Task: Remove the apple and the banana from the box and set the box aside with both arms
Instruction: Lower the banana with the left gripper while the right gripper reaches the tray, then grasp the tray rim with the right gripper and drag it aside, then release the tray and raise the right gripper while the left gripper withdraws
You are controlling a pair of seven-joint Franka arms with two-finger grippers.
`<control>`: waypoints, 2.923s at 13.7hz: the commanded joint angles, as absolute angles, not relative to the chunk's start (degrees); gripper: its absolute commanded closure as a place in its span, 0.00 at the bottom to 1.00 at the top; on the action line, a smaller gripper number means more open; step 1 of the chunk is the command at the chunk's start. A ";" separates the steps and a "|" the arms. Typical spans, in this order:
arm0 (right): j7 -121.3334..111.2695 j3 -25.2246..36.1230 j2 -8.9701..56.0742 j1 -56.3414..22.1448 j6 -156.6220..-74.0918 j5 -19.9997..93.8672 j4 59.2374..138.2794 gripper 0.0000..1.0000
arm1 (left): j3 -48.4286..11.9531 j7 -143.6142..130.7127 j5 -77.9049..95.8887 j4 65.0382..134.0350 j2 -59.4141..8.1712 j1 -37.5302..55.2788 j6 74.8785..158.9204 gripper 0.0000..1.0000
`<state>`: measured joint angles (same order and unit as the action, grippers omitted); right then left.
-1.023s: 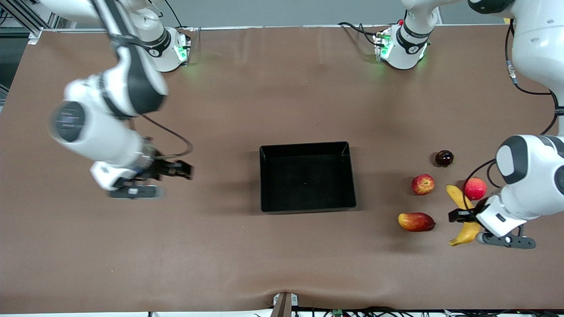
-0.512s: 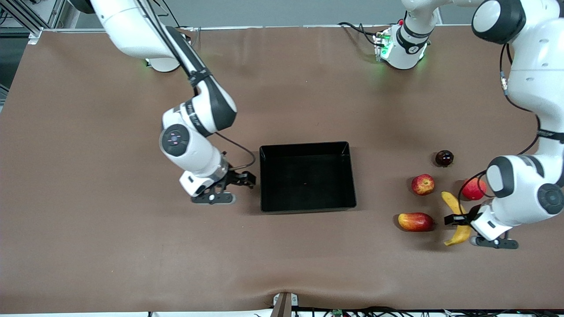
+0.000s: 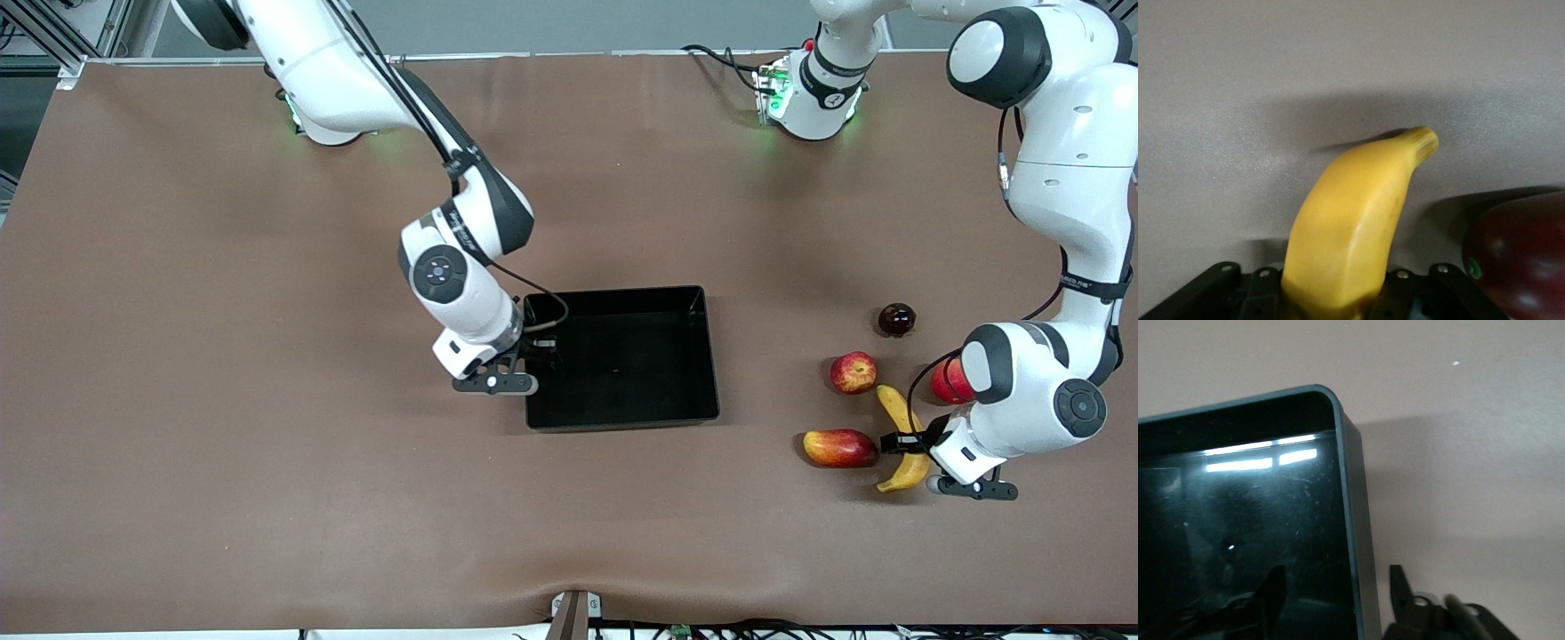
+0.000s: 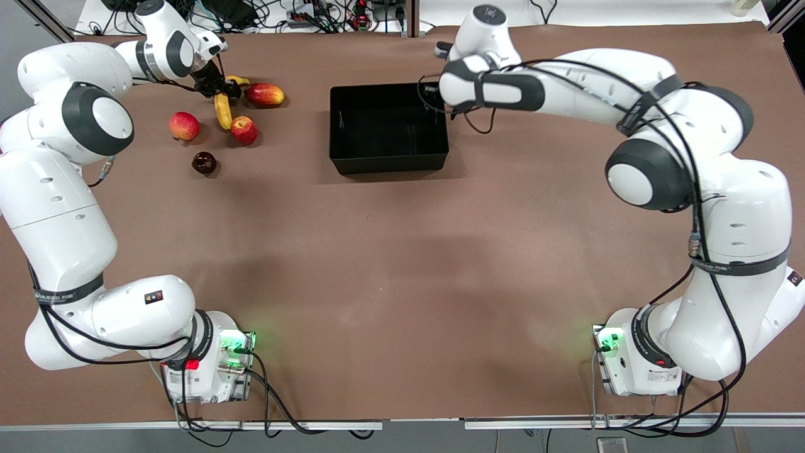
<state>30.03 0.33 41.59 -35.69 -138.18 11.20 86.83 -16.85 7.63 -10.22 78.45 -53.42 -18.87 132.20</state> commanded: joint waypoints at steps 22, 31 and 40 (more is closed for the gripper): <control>-9.44 0.97 21.87 7.08 -115.57 7.65 95.36 1.00 | -17.58 8.17 -9.32 77.52 -31.56 -18.89 114.36 0.00; -25.92 0.70 32.16 23.10 -119.27 8.87 95.97 1.00 | -17.66 9.32 -9.14 77.26 -25.06 -22.14 105.85 0.00; -29.96 0.70 35.07 23.30 -119.44 11.42 92.56 0.00 | -17.58 6.87 -5.63 77.52 -17.32 -22.76 96.51 0.00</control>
<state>-27.49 1.78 35.24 22.76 -119.97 10.55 95.20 -17.29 7.63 -7.50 75.84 -19.65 -21.89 98.01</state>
